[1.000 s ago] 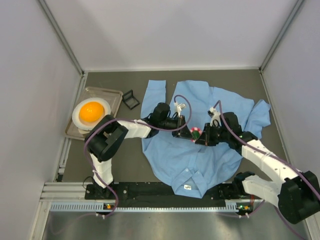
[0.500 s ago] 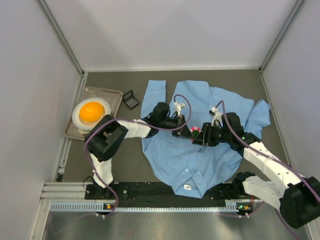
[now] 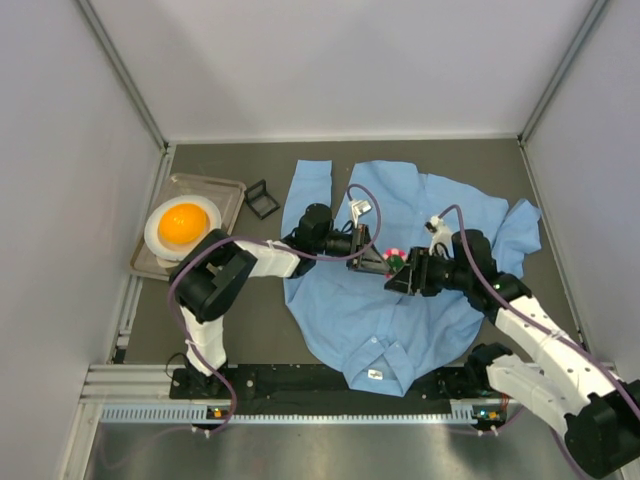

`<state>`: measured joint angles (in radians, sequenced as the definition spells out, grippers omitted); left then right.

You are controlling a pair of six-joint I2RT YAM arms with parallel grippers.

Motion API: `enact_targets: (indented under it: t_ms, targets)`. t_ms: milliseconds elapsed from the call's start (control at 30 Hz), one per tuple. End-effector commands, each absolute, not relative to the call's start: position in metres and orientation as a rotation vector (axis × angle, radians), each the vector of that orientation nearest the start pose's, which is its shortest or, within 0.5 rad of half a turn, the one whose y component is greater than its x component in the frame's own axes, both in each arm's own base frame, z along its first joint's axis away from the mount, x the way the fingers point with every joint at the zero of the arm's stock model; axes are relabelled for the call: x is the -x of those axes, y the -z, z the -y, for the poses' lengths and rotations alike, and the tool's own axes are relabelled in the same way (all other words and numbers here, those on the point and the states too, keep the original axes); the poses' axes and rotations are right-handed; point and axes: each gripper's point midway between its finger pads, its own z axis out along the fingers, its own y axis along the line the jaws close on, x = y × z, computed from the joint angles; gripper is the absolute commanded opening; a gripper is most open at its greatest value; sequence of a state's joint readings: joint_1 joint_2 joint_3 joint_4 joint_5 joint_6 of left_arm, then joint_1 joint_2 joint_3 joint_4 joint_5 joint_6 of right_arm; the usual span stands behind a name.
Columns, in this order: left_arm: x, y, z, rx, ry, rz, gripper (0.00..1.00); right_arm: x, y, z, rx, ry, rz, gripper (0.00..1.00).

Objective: Remove the brooch from the garment

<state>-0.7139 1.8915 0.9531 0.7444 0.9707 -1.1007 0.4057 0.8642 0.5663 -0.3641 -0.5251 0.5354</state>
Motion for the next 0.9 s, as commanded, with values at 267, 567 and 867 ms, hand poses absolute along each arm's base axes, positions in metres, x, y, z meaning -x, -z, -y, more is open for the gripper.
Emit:
enact_targets:
  t_ms: [267, 567, 867]
  targets:
    - [-0.217, -0.169, 0.408, -0.514, 2.087, -2.100, 0.00, -0.180, -0.164, -0.211, 0.181, -1.235, -2.249, 0.56]
    - [-0.228, -0.164, 0.412, -0.496, 2.064, -2.104, 0.00, -0.176, -0.175, -0.218, 0.096, -1.336, -2.236, 0.52]
    - [-0.225, -0.158, 0.409, -0.492, 2.052, -2.119, 0.00, -0.189, -0.180, -0.217, 0.036, -1.336, -2.222, 0.52]
